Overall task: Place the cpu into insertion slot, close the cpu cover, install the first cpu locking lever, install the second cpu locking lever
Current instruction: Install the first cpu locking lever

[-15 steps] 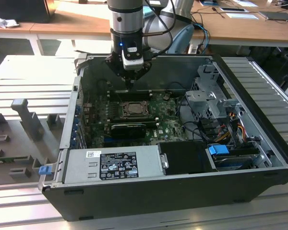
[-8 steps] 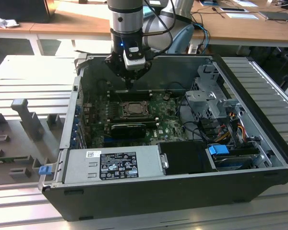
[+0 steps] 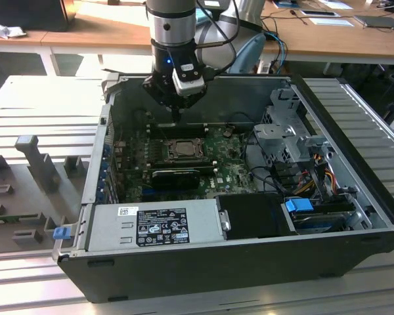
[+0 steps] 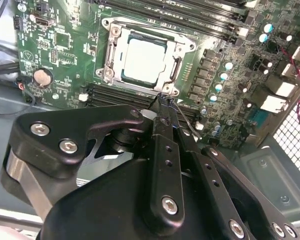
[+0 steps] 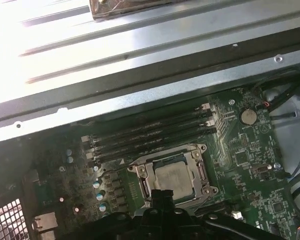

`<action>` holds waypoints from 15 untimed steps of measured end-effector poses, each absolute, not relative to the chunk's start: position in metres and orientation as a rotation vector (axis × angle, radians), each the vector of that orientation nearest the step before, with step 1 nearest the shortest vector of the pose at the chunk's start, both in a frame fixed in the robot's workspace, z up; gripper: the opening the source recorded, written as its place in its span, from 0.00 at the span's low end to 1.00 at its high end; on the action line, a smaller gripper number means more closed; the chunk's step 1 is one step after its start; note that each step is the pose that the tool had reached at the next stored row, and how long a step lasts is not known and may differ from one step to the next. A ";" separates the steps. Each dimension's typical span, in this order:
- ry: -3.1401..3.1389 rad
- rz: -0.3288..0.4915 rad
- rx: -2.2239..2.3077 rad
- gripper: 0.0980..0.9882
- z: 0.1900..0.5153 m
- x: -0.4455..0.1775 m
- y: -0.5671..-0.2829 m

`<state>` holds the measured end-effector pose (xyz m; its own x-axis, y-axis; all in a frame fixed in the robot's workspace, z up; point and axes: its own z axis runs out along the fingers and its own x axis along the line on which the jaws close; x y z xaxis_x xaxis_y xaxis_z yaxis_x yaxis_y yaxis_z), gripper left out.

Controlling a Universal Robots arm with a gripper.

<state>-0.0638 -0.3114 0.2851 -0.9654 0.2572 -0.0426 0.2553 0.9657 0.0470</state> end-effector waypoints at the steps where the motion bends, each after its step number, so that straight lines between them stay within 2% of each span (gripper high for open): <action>1: 3.068 0.064 0.388 0.01 0.285 -0.064 -0.311; 15: 3.092 0.069 0.162 0.01 0.285 -0.064 -0.312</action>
